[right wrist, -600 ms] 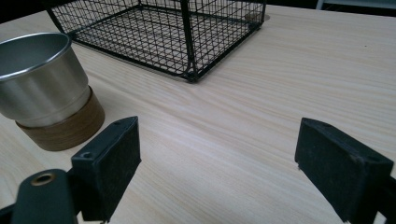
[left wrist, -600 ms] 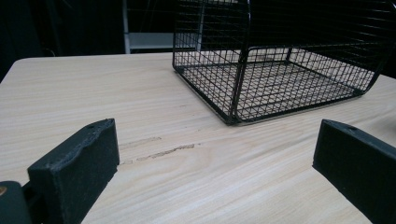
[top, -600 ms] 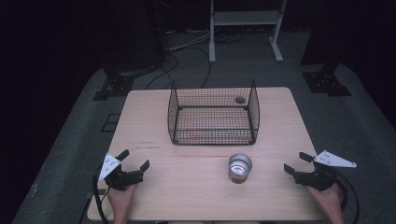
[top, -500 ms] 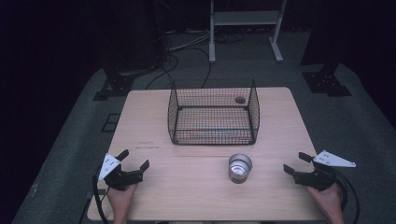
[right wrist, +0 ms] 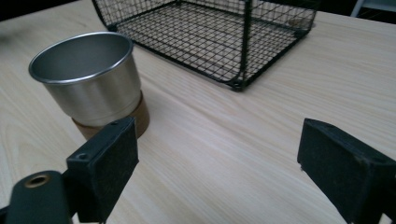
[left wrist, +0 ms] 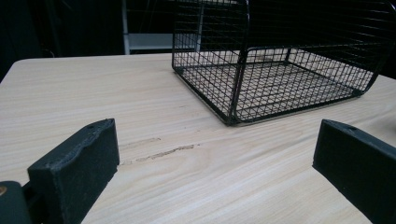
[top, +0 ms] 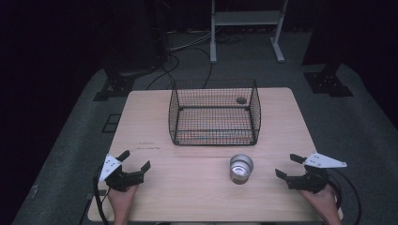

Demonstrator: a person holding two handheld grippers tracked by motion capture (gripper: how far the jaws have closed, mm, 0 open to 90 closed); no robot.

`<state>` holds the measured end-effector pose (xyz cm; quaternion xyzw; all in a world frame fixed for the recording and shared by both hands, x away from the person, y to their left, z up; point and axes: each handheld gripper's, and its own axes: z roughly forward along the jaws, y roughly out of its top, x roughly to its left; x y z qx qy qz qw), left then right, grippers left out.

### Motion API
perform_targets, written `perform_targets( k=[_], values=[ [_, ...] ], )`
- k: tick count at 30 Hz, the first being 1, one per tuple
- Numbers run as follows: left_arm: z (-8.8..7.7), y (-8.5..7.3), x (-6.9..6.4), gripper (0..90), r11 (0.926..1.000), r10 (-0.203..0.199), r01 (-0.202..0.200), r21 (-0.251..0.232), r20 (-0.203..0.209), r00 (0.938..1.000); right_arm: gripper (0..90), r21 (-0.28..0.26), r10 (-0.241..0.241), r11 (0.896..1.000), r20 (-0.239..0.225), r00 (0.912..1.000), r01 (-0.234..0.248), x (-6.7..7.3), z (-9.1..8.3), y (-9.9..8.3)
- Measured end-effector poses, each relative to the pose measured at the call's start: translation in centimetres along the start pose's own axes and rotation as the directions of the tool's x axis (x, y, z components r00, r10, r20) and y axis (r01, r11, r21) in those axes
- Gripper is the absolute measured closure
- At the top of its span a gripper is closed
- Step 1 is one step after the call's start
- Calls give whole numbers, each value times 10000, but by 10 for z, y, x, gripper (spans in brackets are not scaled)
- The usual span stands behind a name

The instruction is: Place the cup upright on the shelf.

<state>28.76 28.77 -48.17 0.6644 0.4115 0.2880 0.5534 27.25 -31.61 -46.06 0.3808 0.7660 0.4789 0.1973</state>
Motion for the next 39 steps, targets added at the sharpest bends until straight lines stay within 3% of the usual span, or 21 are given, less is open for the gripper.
perform_targets(
  k=[2,10,17,20,26,29,33,39],
  values=[
    [0,0,-1,0,10000,88,-88,2,-32,10000,110,209,-357,9991,-179,9992,360,8,5,3],
    [0,0,-1,0,9999,106,-106,-14,-77,9999,85,419,-585,9971,-1042,9928,631,24,10,14],
    [0,0,-1,0,9999,108,-108,-20,-97,9999,73,345,-848,9951,-1823,9796,925,41,20,26],
    [0,0,-1,0,9999,120,-121,-23,-82,9999,53,467,-1038,9920,-2290,9679,1175,52,32,35],
    [0,0,-1,0,9999,111,-111,-26,-54,9999,26,850,-1255,9850,-2426,9620,1499,62,50,39],
    [0,0,-1,0,9999,131,-132,-28,-62,9999,19,1093,-1242,9821,-2353,9639,1533,64,58,39],
    [0,0,-1,0,9999,114,-114,-34,-36,9999,19,1132,-1044,9842,-2504,9625,1362,62,68,36],
    [0,0,-2,0,9999,118,-118,-23,-29,9999,19,1276,-1184,9798,-2490,9612,1537,68,82,36]
  ],
)
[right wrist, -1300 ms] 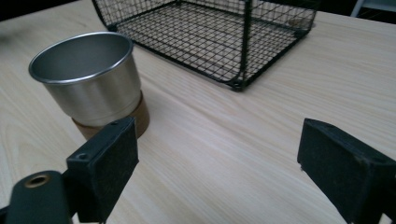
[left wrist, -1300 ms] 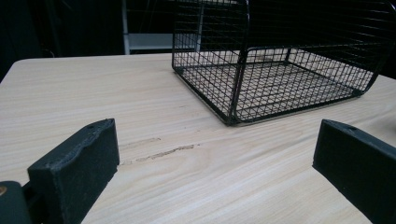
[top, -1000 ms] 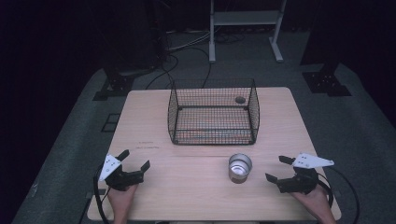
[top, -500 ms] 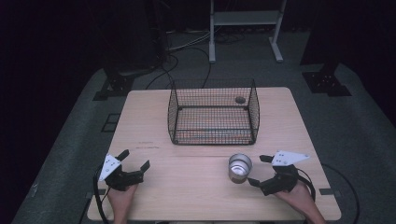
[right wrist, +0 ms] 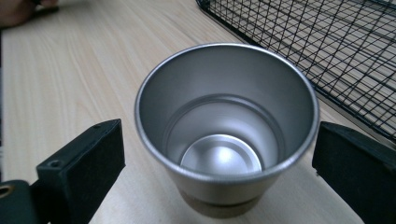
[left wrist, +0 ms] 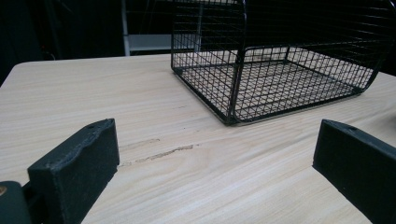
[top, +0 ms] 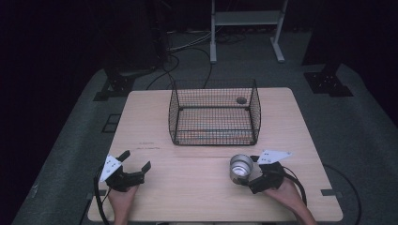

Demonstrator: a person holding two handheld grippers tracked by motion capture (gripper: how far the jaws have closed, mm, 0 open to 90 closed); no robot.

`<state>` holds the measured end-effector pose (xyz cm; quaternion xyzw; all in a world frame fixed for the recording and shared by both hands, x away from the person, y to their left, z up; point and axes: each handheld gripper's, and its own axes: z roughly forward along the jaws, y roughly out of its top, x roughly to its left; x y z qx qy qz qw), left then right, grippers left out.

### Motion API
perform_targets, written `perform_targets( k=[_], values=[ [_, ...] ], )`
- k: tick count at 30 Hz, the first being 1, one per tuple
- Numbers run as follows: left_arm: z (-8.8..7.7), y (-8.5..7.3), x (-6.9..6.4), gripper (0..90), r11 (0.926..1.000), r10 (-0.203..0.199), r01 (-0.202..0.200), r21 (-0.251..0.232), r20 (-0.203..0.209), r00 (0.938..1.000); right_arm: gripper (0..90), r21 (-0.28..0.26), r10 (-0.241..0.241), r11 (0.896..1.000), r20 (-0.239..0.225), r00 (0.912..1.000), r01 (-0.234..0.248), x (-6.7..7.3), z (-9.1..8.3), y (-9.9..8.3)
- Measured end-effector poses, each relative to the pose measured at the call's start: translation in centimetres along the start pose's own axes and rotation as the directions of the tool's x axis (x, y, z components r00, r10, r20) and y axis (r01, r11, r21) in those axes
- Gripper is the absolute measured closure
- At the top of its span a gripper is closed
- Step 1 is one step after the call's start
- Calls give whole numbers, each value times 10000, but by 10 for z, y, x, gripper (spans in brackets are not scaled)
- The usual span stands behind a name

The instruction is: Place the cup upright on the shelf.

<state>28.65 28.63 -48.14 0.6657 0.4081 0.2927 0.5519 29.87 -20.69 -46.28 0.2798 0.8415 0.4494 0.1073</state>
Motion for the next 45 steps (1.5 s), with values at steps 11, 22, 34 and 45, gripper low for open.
perform_targets(
  k=[11,22,34,45],
  values=[
    [0,0,0,0,10000,-2,2,0,27,10000,146,167,-240,9996,45,9997,240,-1,14,12],
    [-1,1,-1,0,9999,67,-68,-93,-68,10000,152,96,-43,9999,-143,9999,45,-1,12,28],
    [-2,1,0,0,9999,89,-90,-104,-125,9999,156,-757,102,9970,-790,9968,-162,-6,-12,84],
    [-1,1,0,0,9998,26,-28,-201,-86,10000,157,-916,-278,9956,-1067,9939,181,-13,-13,136]
  ],
)
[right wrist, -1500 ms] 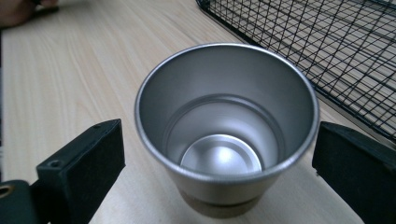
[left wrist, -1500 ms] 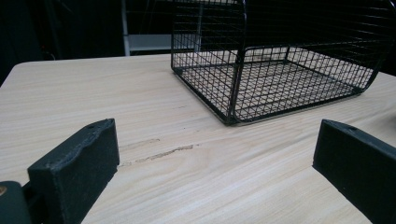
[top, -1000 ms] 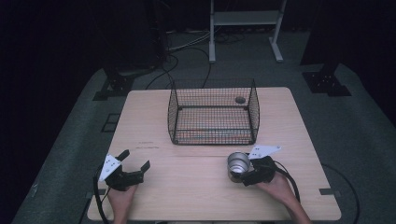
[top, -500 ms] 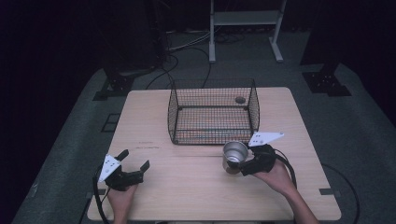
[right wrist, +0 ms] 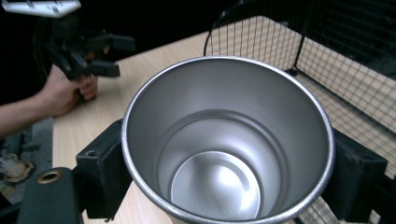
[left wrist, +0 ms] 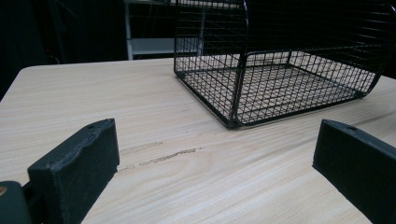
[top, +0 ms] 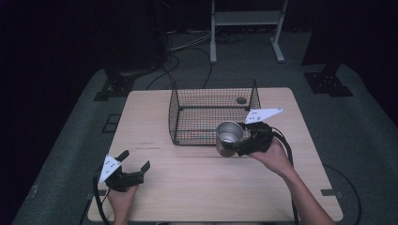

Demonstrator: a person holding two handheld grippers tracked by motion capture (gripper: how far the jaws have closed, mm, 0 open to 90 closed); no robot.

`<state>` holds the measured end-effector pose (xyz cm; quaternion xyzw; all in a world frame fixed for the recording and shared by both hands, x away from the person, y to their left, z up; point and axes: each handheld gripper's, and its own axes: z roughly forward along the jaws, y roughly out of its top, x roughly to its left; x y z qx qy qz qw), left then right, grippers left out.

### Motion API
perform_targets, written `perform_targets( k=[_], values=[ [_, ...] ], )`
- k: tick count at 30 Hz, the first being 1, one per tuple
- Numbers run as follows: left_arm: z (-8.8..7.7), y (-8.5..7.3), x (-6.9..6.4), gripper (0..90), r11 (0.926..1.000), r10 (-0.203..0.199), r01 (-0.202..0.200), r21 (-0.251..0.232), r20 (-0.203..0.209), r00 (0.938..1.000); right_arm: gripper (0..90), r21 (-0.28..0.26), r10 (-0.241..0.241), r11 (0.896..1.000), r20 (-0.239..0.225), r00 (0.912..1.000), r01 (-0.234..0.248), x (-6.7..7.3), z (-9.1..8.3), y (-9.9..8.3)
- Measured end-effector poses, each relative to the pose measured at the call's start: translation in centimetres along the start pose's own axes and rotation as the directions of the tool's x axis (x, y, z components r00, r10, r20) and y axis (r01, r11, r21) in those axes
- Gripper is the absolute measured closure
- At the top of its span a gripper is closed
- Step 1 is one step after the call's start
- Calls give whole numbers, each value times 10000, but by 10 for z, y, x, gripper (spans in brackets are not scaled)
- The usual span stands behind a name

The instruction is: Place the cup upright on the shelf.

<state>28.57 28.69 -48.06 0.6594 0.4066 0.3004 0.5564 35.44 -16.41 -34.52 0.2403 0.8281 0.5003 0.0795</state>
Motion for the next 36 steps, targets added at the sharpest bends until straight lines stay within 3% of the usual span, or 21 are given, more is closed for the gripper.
perform_targets(
  k=[18,36],
  values=[
    [-1,0,0,0,10000,-1,1,-31,33,10000,159,12,-161,9999,404,9991,160,-25,21,49],
    [0,0,1,0,10000,-35,35,-47,-17,10000,160,175,197,9996,494,9986,-206,-60,48,80]
  ],
)
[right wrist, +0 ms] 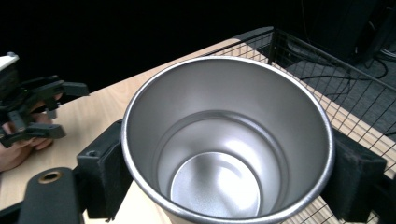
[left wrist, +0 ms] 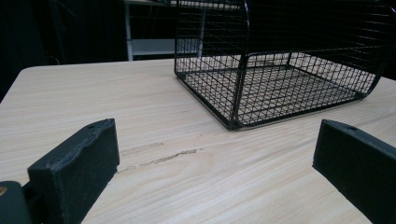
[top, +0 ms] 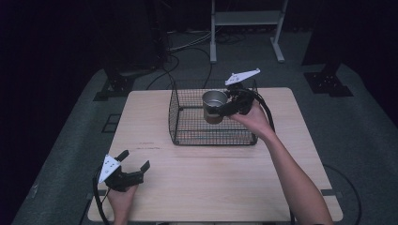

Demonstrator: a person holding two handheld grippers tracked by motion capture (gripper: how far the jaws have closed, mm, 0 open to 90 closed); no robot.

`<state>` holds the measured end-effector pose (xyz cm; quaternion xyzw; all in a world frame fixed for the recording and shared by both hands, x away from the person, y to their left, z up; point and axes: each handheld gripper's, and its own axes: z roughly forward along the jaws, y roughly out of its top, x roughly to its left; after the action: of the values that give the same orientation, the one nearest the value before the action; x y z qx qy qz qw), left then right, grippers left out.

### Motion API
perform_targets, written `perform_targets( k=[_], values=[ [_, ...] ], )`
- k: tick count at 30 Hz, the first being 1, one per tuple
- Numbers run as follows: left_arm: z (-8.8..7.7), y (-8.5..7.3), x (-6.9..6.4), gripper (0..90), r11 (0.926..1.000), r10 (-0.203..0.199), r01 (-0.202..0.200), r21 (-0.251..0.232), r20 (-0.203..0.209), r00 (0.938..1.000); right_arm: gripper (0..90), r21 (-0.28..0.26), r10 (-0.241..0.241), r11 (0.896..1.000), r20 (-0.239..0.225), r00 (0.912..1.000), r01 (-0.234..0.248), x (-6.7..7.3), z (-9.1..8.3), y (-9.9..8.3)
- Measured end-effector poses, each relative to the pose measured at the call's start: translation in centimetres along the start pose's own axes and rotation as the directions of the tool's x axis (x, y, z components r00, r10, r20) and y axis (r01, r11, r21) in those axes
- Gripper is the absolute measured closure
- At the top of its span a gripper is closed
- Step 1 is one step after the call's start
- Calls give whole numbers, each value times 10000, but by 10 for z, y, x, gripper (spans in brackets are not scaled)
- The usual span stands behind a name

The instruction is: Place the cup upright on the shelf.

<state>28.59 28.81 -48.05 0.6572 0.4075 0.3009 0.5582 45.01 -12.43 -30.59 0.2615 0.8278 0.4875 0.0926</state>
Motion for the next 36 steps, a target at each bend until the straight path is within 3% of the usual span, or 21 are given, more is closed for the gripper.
perform_targets(
  k=[22,27,36],
  values=[
    [-1,1,0,0,10000,60,-60,-58,47,10000,159,620,65,9980,193,9998,-76,-31,33,42],
    [-1,1,0,0,10000,25,-25,-70,63,10000,159,730,113,9972,405,9991,-142,-40,44,39],
    [0,0,0,0,10000,60,-60,-36,30,10000,157,1008,759,9917,448,9961,-801,-61,59,19]
  ],
)
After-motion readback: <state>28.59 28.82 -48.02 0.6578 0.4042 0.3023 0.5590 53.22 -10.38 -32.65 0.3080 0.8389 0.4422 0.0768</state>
